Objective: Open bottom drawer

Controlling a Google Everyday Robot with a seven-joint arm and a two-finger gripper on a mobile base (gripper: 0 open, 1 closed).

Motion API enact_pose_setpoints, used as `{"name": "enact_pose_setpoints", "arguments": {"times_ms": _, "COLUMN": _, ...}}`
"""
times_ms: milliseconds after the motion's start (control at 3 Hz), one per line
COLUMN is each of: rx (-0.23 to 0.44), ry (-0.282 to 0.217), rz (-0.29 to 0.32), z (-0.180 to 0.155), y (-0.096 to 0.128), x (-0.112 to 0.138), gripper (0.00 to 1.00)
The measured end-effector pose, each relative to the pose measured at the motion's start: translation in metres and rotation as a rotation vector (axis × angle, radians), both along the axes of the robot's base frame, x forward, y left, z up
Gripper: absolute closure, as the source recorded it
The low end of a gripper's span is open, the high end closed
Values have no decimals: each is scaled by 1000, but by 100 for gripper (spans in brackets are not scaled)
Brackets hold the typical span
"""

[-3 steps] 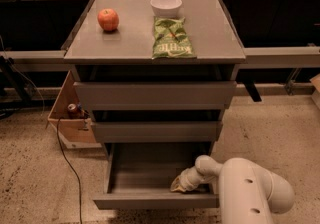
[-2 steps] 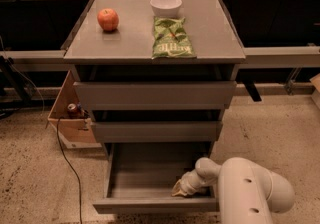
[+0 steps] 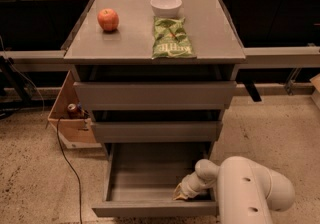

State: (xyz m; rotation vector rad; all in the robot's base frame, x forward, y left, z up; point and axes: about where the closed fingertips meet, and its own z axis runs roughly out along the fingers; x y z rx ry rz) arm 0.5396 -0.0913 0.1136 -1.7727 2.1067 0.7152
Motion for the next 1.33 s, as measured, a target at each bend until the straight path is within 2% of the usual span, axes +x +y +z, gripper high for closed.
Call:
{"name": "enact_pose_setpoints", "arguments": {"times_ms": 333, "rx": -7, "ry": 36, "rz": 35, "z": 5, "y": -5, "x": -20, "gripper": 100}}
{"name": "enact_pose_setpoints", "arguments": {"times_ms": 667, "rx": -7, "ry": 36, "rz": 35, "z": 5, "y": -5, "x": -18, "gripper": 100}}
{"name": "enact_pose_setpoints", "arguments": {"times_ms": 1000, "rx": 13, "ry": 31, "rz": 62, "z": 22, "y": -4, "x": -32, "gripper": 100}}
{"name": "enact_pose_setpoints", "arguments": {"times_ms": 1333, "rx": 62, "ry": -96, "rz": 52, "z": 78, "y": -15, "x": -21, "gripper": 100}}
